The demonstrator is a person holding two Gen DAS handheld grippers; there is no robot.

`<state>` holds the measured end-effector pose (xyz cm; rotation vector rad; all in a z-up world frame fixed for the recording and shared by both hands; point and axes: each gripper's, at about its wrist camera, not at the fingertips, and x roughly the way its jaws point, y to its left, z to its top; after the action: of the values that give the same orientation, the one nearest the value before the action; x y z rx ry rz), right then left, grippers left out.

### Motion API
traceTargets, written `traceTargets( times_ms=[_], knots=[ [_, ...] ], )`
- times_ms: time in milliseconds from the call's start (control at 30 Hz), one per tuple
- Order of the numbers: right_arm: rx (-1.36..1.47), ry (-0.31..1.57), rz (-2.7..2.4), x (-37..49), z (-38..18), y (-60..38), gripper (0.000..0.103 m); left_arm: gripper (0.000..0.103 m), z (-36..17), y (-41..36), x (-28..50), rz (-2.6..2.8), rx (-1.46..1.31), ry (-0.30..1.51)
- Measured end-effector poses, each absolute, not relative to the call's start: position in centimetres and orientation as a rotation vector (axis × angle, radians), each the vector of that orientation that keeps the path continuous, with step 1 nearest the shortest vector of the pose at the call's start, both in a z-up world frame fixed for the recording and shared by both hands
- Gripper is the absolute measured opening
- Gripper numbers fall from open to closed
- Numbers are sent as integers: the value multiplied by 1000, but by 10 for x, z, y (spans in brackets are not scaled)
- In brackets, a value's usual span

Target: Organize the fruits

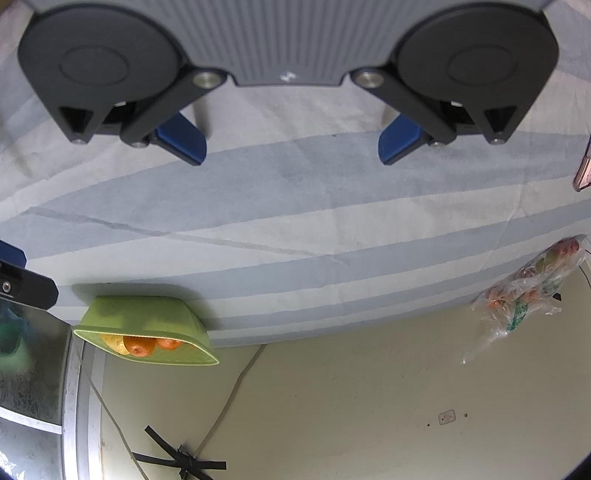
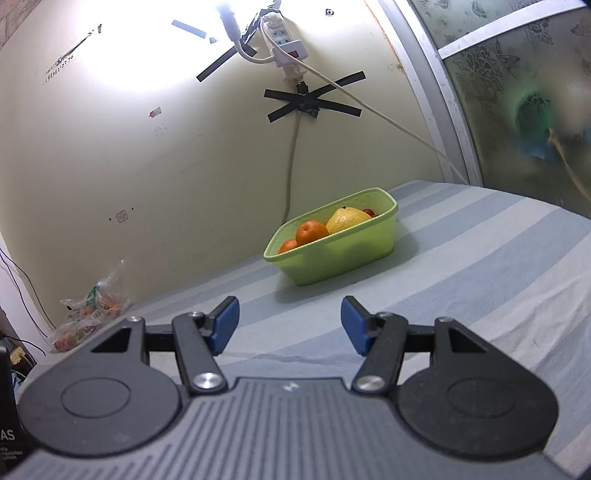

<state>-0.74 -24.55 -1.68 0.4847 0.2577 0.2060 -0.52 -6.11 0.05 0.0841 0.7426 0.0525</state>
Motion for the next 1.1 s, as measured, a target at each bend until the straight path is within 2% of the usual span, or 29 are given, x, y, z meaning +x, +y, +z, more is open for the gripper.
traceTargets(
  times_ms=[1100],
  knots=[
    [494, 263, 196, -7, -22, -243, 63, 103, -2, -60, -2, 50, 97, 755]
  ],
)
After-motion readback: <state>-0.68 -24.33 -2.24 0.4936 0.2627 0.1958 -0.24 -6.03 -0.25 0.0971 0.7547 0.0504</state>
